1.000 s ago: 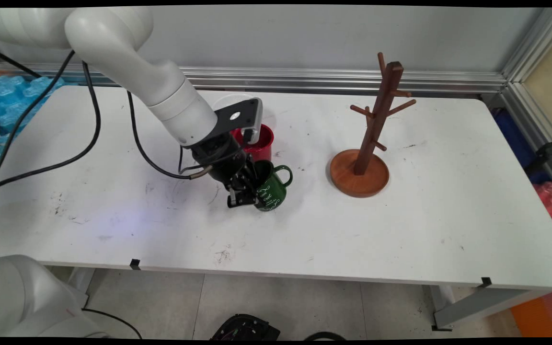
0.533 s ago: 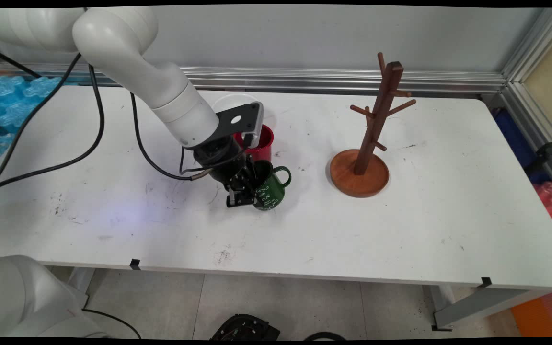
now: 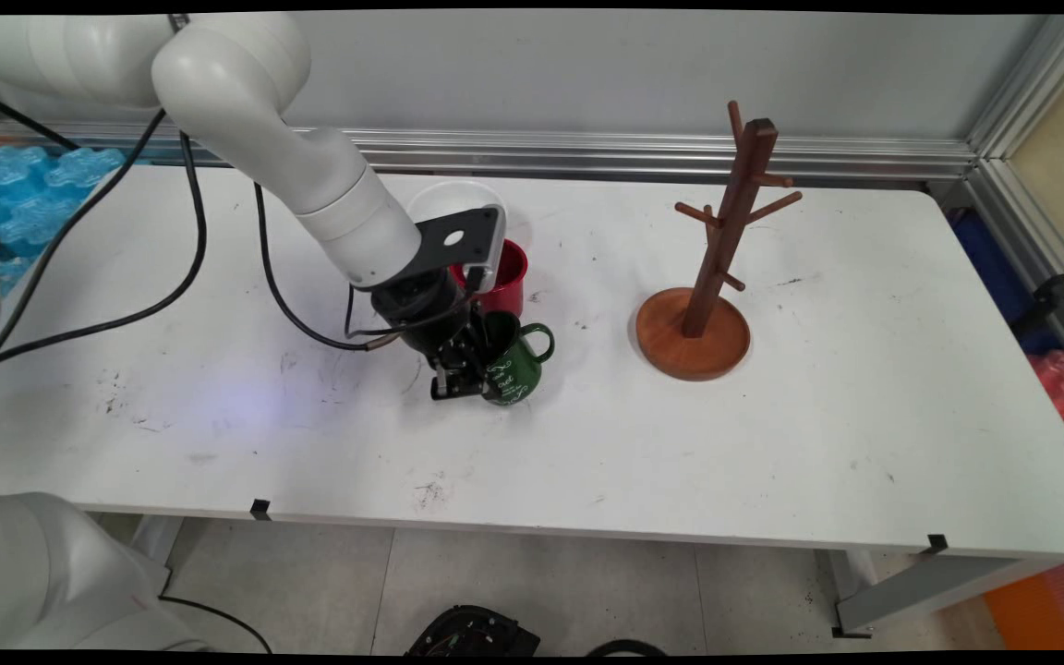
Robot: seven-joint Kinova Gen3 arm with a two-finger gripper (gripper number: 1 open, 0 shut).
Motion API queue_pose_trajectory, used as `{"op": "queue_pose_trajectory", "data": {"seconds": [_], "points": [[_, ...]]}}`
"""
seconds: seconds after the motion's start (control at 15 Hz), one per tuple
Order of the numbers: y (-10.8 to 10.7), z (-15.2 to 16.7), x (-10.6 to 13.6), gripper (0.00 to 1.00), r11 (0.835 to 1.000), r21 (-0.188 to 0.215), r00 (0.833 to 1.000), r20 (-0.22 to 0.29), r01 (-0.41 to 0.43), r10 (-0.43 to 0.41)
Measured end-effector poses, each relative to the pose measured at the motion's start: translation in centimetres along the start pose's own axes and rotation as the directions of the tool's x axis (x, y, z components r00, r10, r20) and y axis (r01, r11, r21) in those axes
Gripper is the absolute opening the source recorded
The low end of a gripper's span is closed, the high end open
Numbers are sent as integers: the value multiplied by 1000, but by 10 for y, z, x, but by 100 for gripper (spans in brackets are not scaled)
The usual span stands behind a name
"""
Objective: Place the picked object on the table
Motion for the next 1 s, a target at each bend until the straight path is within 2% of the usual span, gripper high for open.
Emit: {"op": "queue_pose_trajectory", "data": {"seconds": [0.73,0.8,1.0], "points": [[-2,6,-6,0,1000,-5,1000,21,-7,7],[-2,7,-7,100,1000,-5,1000,21,-7,8],[-2,7,-7,100,1000,-7,1000,22,-7,7]]}}
